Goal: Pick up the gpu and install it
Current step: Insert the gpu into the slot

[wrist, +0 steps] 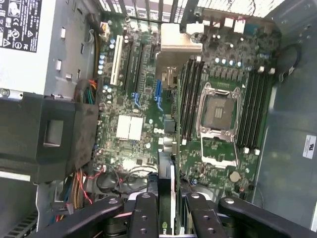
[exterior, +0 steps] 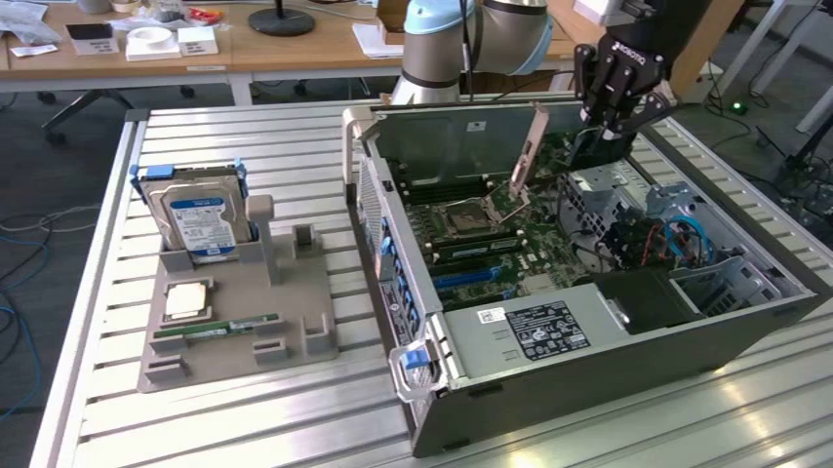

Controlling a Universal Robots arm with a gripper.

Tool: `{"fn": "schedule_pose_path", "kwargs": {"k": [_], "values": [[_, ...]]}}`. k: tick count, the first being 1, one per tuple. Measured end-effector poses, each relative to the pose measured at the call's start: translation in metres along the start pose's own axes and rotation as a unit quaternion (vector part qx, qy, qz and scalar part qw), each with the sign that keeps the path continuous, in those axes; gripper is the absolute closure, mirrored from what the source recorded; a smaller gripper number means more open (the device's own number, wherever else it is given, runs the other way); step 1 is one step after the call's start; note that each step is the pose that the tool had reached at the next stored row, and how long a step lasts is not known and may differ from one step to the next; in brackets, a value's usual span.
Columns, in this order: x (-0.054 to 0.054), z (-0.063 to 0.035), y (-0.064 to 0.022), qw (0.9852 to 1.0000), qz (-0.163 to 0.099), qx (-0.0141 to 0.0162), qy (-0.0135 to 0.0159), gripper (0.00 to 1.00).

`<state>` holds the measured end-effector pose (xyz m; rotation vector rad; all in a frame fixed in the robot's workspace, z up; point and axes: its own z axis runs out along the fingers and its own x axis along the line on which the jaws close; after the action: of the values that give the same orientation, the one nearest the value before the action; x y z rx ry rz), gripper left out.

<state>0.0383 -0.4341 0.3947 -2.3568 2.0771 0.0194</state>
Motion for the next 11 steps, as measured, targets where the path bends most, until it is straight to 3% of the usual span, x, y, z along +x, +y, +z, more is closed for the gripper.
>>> {"fn": "schedule_pose_path", "kwargs": {"k": [4,11], "values": [[0.0,0.0016,0.0003,0.9994,0.033,0.0004,-0.0002,0.74],[-0.0003,0.0018,0.0025,0.9993,0.038,0.0005,-0.0003,0.74]]}}
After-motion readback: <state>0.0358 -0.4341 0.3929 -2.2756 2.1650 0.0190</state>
